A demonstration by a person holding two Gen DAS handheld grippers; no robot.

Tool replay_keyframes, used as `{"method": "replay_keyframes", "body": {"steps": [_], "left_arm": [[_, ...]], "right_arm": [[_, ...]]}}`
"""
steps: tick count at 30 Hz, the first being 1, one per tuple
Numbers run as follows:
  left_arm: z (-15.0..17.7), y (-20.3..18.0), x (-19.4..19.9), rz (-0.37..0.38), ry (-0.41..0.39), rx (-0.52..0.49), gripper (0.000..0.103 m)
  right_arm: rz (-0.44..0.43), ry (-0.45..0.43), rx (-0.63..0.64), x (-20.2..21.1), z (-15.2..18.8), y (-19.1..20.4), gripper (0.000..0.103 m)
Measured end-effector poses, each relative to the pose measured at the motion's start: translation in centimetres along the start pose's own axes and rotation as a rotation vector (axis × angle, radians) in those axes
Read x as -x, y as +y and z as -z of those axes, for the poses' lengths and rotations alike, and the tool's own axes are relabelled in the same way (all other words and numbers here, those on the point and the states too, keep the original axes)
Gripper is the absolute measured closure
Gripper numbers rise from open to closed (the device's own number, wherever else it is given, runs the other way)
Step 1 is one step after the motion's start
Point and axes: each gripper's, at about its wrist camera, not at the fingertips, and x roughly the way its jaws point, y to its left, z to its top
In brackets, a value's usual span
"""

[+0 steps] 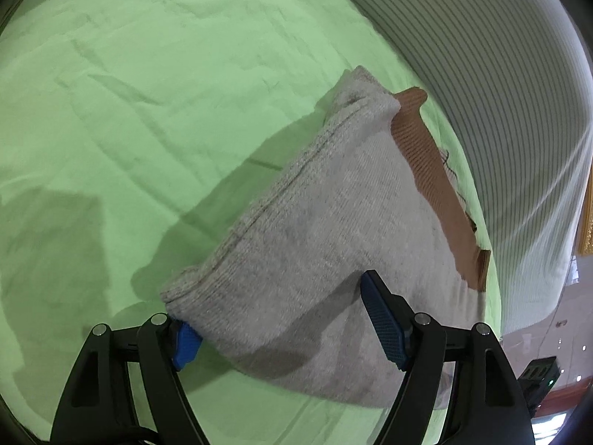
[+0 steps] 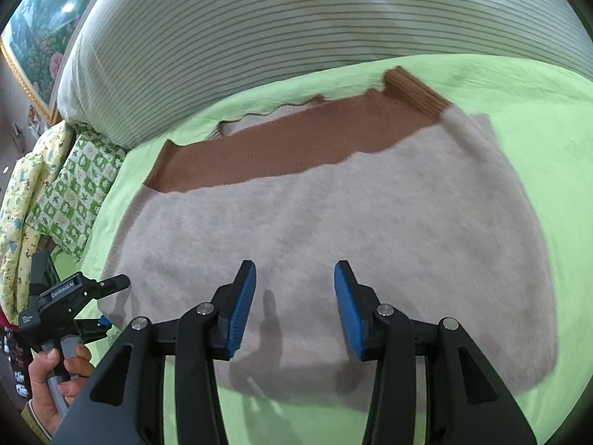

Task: Fold small clothes
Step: 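Grasp the sweater side edge with the left tool and fold it inward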

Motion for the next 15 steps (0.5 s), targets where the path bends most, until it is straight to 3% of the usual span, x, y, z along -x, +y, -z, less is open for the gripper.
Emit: {"method": "replay_keyframes", "body": {"steps": [2, 4, 6, 9, 15], "left_arm": [[0.0, -0.1, 0.0, -0.004, -0.011, 0.000, 0.030], [0.0, -0.3, -0.1, -0.009, -0.020, -0.010, 0.041], [-0.2, -0.5, -0.2, -0.004, -0.019, -0.025, 0.066], [-0.2, -1.4, 0.1, 0.005, -0.018, -0.071, 0.083], [0.7, -6.4, 3.0, 0.096, -0.069, -0.225, 0.088]], "right_arm": [[-0.044, 0.015, 0.021, -0.8, -0.5, 0.8, 0.059], [-0.074, 0.018, 0.042, -1.6, -1.0, 1.7, 0.067], [-0.053, 0.032, 0.065, -2.5, -1.1, 2.1, 0.074], [0.029, 0.128, 0.080, -5.5, -0.5, 1.6, 0.088], [0.021, 0.122, 0.081, -6.3, 0.1, 1.2, 0.088]]}}
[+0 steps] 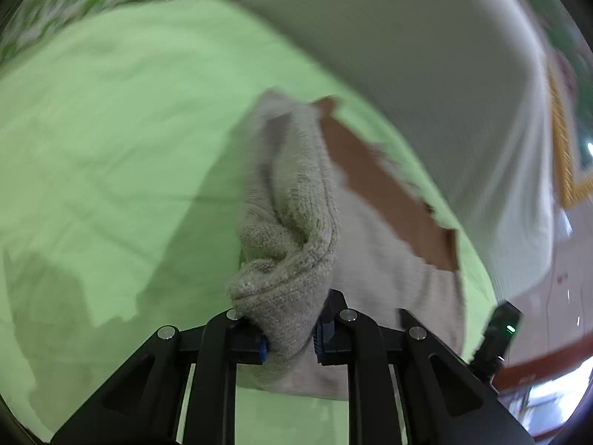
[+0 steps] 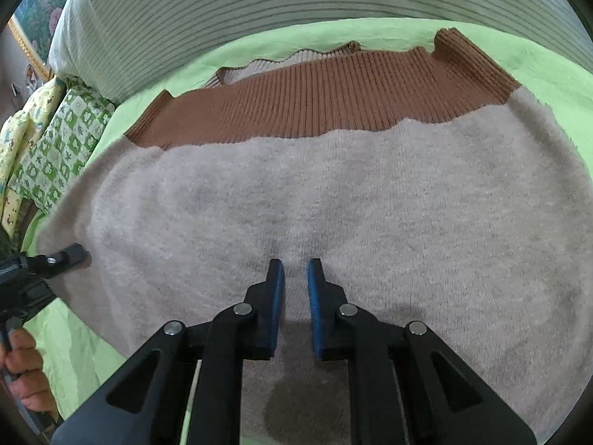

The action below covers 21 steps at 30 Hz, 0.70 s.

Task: Fold small clothes
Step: 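Grasp the sweater side edge with the left tool and fold it inward, then lay the folded side down with the left tool and release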

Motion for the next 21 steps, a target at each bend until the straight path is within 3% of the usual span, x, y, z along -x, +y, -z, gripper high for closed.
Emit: {"method": "replay_keyframes", "body": {"steps": [4, 8, 14, 17, 20, 21], "left_arm": [[0.0, -5.9, 1.0, 0.076, -0.022, -0.149, 0.088], [0.9, -12.3, 1.0, 0.171, -0.009, -0.296, 0.089], [6.0, -21.2, -2.3, 0.304, 0.091, -0.510, 0.088], [10.6, -23.6, -7.1, 0.231, 0.219, -0.658, 0.082], [12.9, -23.1, -10.0, 0.124, 0.298, -0.726, 0.078], [13.2, -22.6, -10.0, 0.120, 0.303, -0.730, 0.074]], "right_arm": [[-0.058, -0.018, -0.077, 1.0, -0.1, -0.9, 0.088], [-0.086, -0.093, -0.185, 4.2, 0.8, -3.1, 0.088], [-0.062, -0.201, -0.314, 9.9, 2.3, -8.3, 0.088], [-0.041, -0.234, -0.380, 11.7, 3.1, -11.3, 0.087], [-0.051, -0.230, -0.431, 12.3, 3.6, -13.1, 0.085], [-0.058, -0.223, -0.441, 12.3, 3.5, -13.4, 0.079]]}}
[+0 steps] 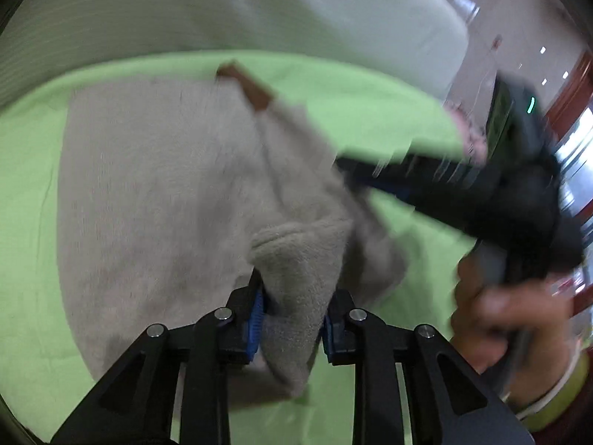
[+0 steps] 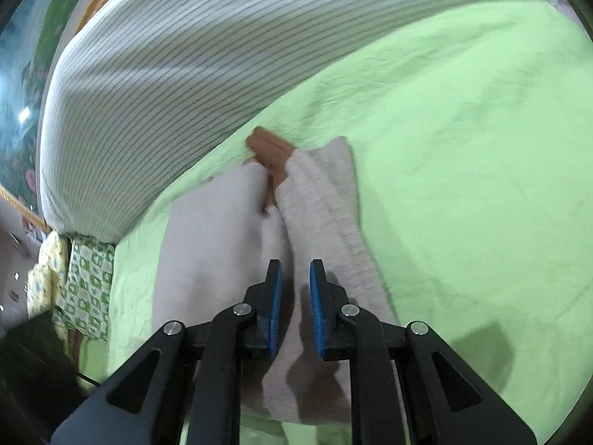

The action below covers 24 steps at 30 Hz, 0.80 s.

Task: Fold small clothes
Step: 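Lay the folded side down with the left tool and release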

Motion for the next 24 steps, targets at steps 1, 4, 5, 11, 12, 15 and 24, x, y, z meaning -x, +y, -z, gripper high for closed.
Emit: {"method": "replay_keyframes", "body": {"steps": [1, 4, 5, 11, 12, 15, 24], "left_arm": [[0.5, 0.3, 0.4, 0.005, -0.012, 0.001, 0.072], [1.9, 1.1, 2.6, -0.017, -0.054, 0.000, 0.048], [2.5, 1.3, 3.5, -0.025, -0.071, -0.009, 0.045], [5.1, 2.5, 4.5, -0.172, -0.081, -0.017, 0.032], [5.5, 2.8, 4.1, -0.184, -0.063, -0.004, 0.032], [7.2, 4.1, 3.8, -0.202, -0.037, 0.004, 0.032], [7.9, 5.1, 2.2, -0.280, -0.015, 0.001, 0.034]], "right_arm": [[-0.012, 0.011, -0.009, 0.0, -0.1, -0.2, 0.068], [-0.060, 0.005, -0.005, -0.1, -0.2, 0.0, 0.055], [-0.067, 0.006, 0.005, -0.3, -0.1, 0.3, 0.055], [-0.070, 0.080, 0.060, -3.0, -0.4, 2.5, 0.052], [-0.061, 0.096, 0.069, -3.4, -0.4, 2.7, 0.050], [-0.044, 0.141, 0.084, -4.6, -0.7, 3.1, 0.046], [-0.079, 0.221, 0.097, -6.2, -0.8, 4.4, 0.037]]}}
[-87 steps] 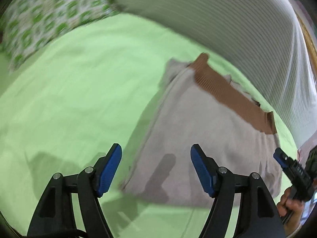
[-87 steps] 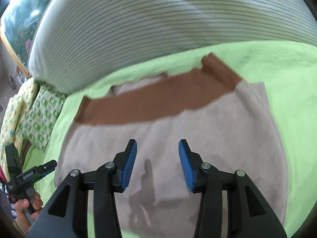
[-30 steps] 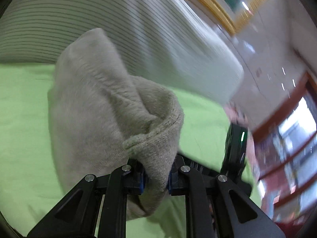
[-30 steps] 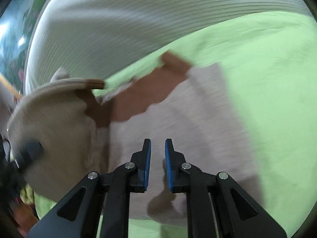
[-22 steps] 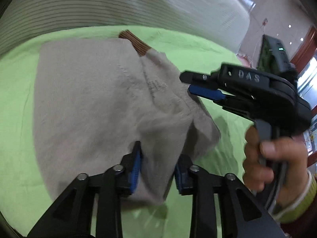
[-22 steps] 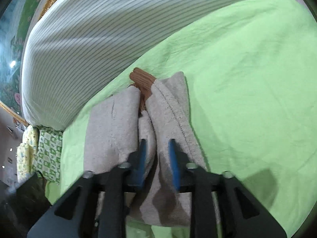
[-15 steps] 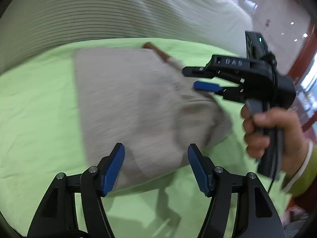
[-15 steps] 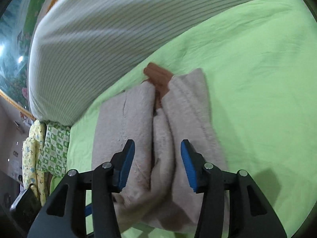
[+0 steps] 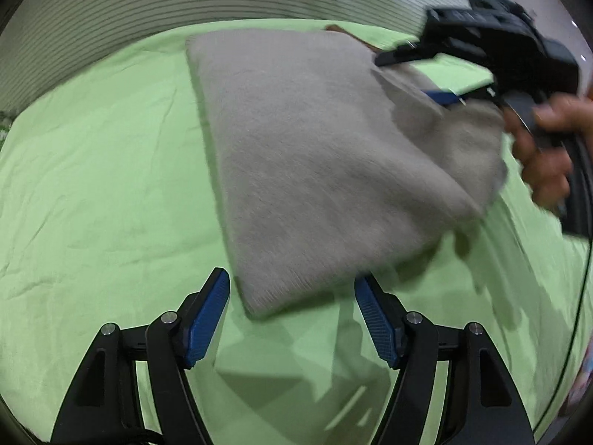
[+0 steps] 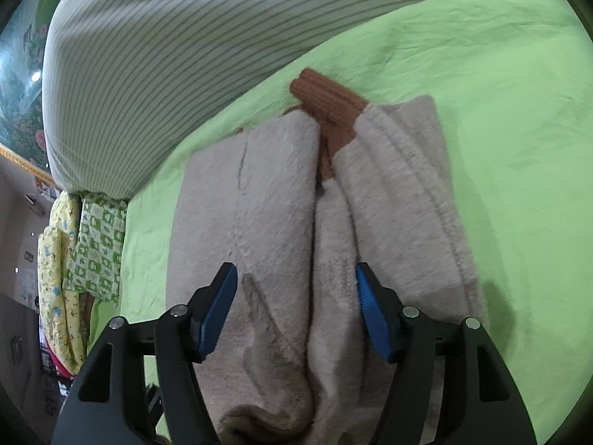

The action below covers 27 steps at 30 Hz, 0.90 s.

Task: Fold small clothes
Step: 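Lay the folded side down with the left tool and release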

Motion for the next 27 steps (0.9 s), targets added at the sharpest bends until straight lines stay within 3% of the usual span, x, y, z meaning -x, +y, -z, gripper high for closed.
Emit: {"method": "replay_keyframes", "body": {"steps": [2, 3, 4, 5, 7, 9, 14, 17, 23, 27], "left_arm": [[-0.4, 0.7, 0.0, -0.016, -0.002, 0.023, 0.037], [-0.6, 0.8, -0.3, -0.026, 0.003, 0.029, 0.045], [-0.8, 0.8, -0.5, -0.026, 0.012, 0.037, 0.051], [-0.9, 0.8, -0.9, -0.008, 0.026, 0.052, 0.061], [-1.1, 0.7, -0.9, -0.012, 0.026, 0.066, 0.066], [-1.4, 0.7, -0.9, -0.008, 0.023, 0.068, 0.076], [-2.1, -0.2, 0.1, 0.019, 0.008, 0.053, 0.077], [-2.2, -1.1, 0.0, 0.012, 0.005, 0.018, 0.078], [-1.7, -1.8, -1.4, 0.013, 0.052, -0.012, 0.079], [-2.1, -0.9, -2.1, 0.021, 0.053, -0.017, 0.079]], "right_arm": [[0.015, 0.025, 0.033, -0.7, 0.2, 0.6, 0.037], [0.024, 0.034, 0.056, -0.9, 0.2, 0.9, 0.045], [0.045, 0.042, 0.099, -1.2, 0.3, 1.6, 0.063], [0.063, 0.057, 0.139, -1.6, 0.4, 2.3, 0.074], [0.075, 0.064, 0.184, -1.7, 0.3, 3.3, 0.083], [0.084, 0.041, 0.236, -0.9, 0.0, 4.4, 0.084], [0.001, -0.100, 0.321, 5.1, -2.5, 6.9, 0.085], [0.060, -0.133, 0.380, 6.8, -3.2, 6.7, 0.085], [0.166, -0.002, 0.190, 2.1, -2.3, -1.7, 0.086], [0.119, -0.058, 0.114, 2.6, -1.4, -3.2, 0.086]]}}
